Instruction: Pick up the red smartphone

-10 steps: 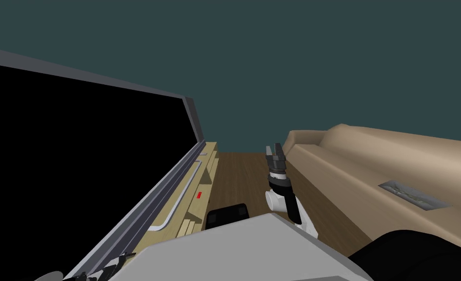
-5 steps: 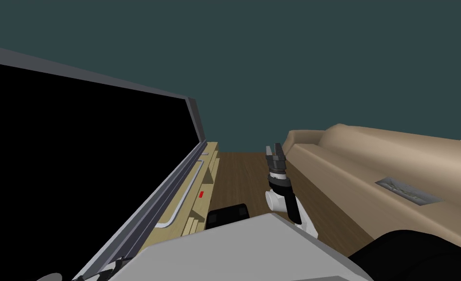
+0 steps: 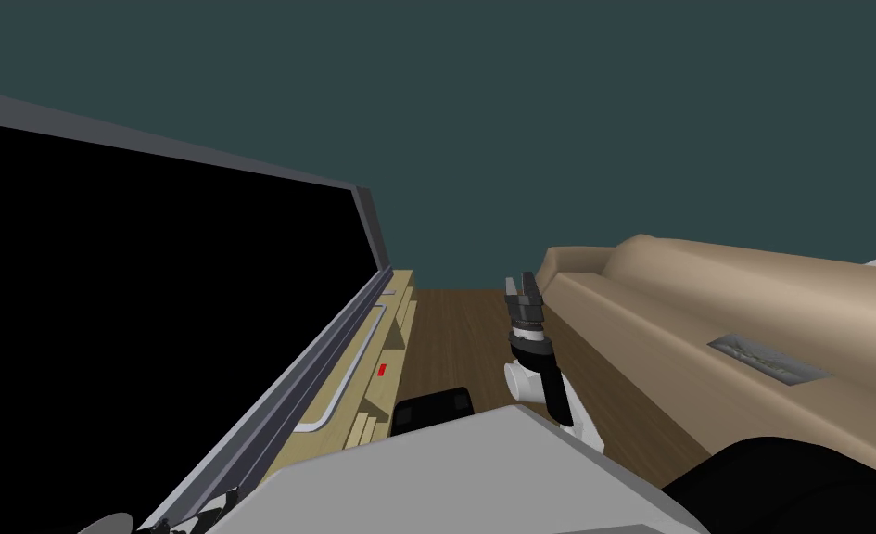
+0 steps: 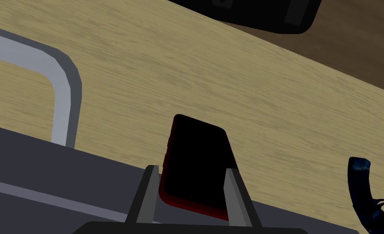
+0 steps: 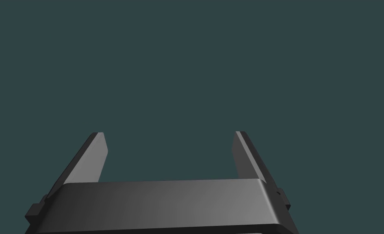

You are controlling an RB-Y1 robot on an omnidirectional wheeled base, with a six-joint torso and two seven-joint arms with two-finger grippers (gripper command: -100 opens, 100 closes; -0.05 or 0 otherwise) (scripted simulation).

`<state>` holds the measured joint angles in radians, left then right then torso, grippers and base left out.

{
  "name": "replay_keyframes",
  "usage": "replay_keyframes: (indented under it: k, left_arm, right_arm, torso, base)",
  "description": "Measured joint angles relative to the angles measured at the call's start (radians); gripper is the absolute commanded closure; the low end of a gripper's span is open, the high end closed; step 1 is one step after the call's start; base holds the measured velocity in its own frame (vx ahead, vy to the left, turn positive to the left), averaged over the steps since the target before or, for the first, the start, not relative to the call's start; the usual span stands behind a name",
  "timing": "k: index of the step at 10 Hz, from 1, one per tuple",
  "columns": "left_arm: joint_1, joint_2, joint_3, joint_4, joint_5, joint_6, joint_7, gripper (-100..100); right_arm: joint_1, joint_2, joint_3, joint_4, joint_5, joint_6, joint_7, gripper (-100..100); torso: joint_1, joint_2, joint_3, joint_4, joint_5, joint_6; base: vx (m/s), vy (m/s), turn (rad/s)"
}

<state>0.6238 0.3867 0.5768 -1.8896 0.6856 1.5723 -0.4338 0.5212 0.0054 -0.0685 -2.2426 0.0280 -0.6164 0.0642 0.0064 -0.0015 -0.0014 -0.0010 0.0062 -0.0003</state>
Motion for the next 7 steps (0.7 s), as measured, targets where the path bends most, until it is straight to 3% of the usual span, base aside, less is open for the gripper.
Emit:
replay_keyframes:
  k: [2,3,4,6,7]
  left_arm:
    - [0.0,0.0,0.0,0.0,0.0,0.0,0.001,100]
    - [0.0,0.0,0.001,0.001,0.0,0.0,0.001,0]
    - [0.0,0.0,0.001,0.001,0.0,0.0,0.001,100]
    - [0.017,0.004,0.026,-0.042,0.023,0.034,-0.002,100]
    - [0.018,0.005,0.028,-0.044,0.024,0.037,-0.002,0]
  right_arm:
    - [0.0,0.0,0.0,0.0,0.0,0.0,0.0,0]
    - [0.0,0.0,0.0,0.0,0.0,0.0,0.0,0]
    - [0.0,0.0,0.0,0.0,0.0,0.0,0.0,0]
    - [0.0,0.0,0.0,0.0,0.0,0.0,0.0,0]
    - [0.0,0.0,0.0,0.0,0.0,0.0,0.0,0]
  torso:
    - [0.0,0.0,0.0,0.0,0.0,0.001]
    - [0.0,0.0,0.0,0.0,0.0,0.001]
    - [0.0,0.0,0.0,0.0,0.0,0.001]
    - [0.0,-0.001,-0.001,0.0,0.0,0.001]
    - [0.0,-0.001,-0.001,0.0,0.0,0.002]
  base:
    - [0.0,0.0,0.0]
    - [0.0,0.0,0.0]
    - [0.019,0.003,0.063]
    - [0.02,0.004,0.03]
    - [0.0,0.0,0.0]
